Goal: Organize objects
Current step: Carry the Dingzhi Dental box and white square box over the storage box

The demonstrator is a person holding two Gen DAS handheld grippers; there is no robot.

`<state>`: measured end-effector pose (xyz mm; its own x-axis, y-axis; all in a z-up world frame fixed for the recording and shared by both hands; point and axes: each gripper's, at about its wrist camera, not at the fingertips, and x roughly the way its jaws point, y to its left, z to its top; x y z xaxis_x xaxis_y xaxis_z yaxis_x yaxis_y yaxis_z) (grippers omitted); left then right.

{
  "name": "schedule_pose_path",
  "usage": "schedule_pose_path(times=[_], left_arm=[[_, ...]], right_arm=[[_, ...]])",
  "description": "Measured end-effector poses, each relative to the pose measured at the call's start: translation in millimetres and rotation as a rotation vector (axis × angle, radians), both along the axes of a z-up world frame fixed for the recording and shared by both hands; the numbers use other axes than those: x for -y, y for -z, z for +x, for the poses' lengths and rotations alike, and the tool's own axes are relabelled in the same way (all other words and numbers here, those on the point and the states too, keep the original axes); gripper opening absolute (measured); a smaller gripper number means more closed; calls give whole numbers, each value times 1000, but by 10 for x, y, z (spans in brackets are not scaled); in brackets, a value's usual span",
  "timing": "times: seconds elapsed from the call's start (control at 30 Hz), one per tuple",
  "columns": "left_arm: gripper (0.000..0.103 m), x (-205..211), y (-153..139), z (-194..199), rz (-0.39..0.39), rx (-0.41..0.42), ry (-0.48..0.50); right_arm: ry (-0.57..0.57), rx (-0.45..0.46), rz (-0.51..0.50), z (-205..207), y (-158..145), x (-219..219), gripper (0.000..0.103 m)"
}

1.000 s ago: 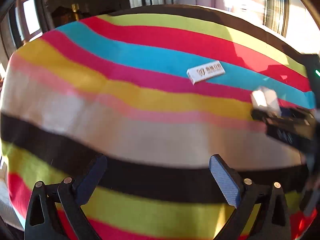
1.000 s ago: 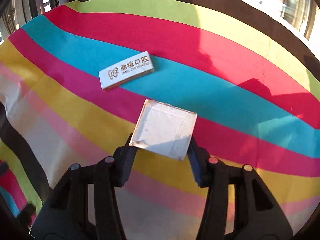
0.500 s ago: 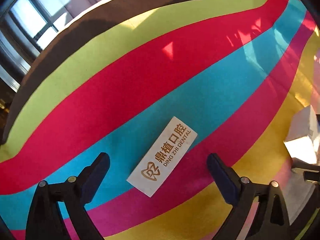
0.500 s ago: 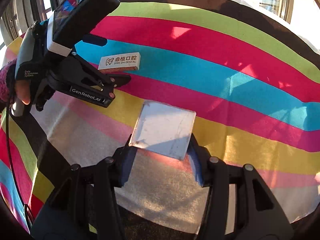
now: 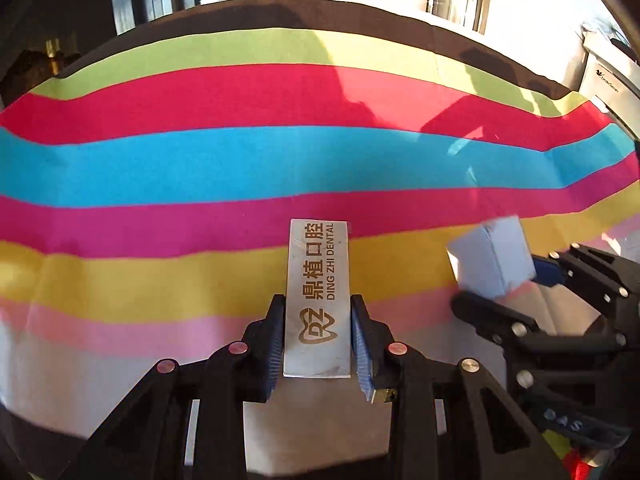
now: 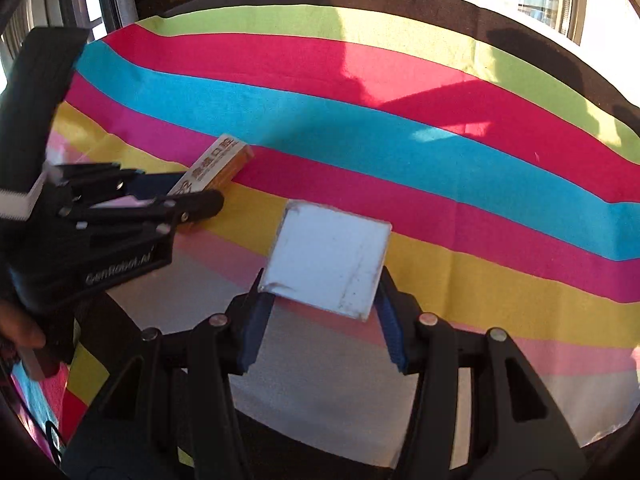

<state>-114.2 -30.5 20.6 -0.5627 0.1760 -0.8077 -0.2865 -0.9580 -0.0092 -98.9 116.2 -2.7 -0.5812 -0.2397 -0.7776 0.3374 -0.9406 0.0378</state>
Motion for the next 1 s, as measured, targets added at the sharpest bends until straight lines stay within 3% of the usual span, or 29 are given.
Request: schedule_pose_path(times=[0.1,0.3,0.5,0.67,1.0], left_arm=[[32,59,-23,250,-44,-14,-33],[32,52,-87,1016,-1,1,-91],[32,64,-31,1404,40,-7,-114],[32,16,-94,1858,56,-14,-118],[32,149,-131,2317,84,-8,-140]], right_arm=[[0,0,-5,19,0,-27,55],[2,-3,6,78,14,-24,54],[16,23,-58,617,-31,-191,53],[13,4,-57,1038,-111,-317,53],[-28,5,-26,1613,-177,-389,54]])
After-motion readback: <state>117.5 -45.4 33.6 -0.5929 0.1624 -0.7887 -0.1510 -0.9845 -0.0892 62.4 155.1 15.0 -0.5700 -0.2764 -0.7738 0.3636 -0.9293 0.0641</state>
